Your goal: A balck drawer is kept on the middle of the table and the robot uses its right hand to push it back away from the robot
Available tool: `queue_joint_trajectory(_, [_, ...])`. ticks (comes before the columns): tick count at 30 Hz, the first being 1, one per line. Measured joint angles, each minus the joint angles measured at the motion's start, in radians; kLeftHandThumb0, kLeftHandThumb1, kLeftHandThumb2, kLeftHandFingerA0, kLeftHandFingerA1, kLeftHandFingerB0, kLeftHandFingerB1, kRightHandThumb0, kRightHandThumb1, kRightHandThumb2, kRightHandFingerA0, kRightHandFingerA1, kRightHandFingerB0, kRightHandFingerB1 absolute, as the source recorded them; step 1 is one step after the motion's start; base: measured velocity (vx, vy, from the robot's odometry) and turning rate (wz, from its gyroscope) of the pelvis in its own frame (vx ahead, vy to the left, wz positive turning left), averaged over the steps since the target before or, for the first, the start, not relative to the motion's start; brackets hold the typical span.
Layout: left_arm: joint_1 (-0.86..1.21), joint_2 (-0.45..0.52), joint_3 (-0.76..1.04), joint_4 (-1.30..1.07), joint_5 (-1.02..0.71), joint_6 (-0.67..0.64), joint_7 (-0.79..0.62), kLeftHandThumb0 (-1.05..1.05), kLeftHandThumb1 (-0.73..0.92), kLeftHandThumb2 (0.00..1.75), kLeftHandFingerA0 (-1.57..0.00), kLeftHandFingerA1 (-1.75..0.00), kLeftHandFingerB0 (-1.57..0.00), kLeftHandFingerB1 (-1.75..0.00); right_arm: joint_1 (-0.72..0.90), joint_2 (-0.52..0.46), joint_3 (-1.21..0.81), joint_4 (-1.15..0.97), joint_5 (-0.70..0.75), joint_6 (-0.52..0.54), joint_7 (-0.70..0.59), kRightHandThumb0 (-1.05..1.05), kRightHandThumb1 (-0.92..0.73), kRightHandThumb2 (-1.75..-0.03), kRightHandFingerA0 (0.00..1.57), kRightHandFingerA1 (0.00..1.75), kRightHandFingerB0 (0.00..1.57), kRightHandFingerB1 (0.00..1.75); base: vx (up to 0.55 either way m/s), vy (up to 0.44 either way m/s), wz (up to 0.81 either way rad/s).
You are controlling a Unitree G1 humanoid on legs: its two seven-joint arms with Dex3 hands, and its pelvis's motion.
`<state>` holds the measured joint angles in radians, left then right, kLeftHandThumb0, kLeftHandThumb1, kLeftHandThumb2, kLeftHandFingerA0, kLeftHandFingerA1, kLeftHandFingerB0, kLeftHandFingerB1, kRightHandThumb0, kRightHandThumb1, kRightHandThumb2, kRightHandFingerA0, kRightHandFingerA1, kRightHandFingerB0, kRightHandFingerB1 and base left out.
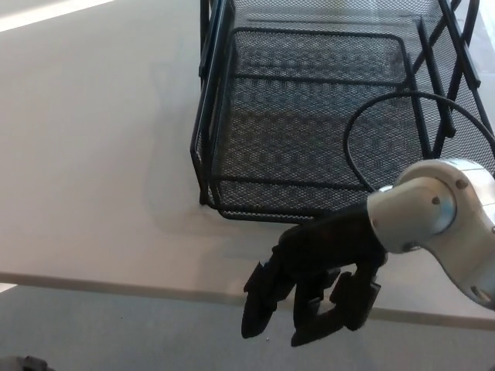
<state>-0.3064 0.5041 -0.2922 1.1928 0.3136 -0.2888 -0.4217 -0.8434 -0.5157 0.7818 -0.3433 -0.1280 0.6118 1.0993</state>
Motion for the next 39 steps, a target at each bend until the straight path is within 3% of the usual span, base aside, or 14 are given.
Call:
queue_joint_trajectory(26, [-0.001, 0.000, -0.002, 0.002, 0.000, 0.000, -0.002, -0.57, 0.73, 0.63, -0.46, -0.38, -0.31, -0.32, -0.222, 0.196, -0.042, 0.807, -0.138, -0.243, -0.083, -0.52, -0.77, -0.63, 0.48, 0.42, 0.36, 0.36, 0.00, 0.000, 0.00])
queue_joint_trajectory(32, [-0.001, 0.000, -0.003, 0.003, 0.001, 0.000, -0.002, -0.56, 0.76, 0.63, -0.49, -0.38, -0.33, -0.33, -0.213, 0.194, -0.049, 0.781, -0.155, -0.272, -0.084, -0.51, -0.77, -0.63, 0.47, 0.43, 0.39, 0.37, 0.00, 0.000, 0.00])
queue_joint_trajectory(39, [-0.002, 0.000, -0.003, 0.002, 0.000, 0.000, -0.002, -0.56, 0.77, 0.63, -0.48, -0.38, -0.33, -0.33, -0.108, 0.151, -0.052, 0.527, -0.169, -0.270, -0.070, -0.50, -0.77, -0.63, 0.48, 0.43, 0.38, 0.36, 0.00, 0.000, 0.00])
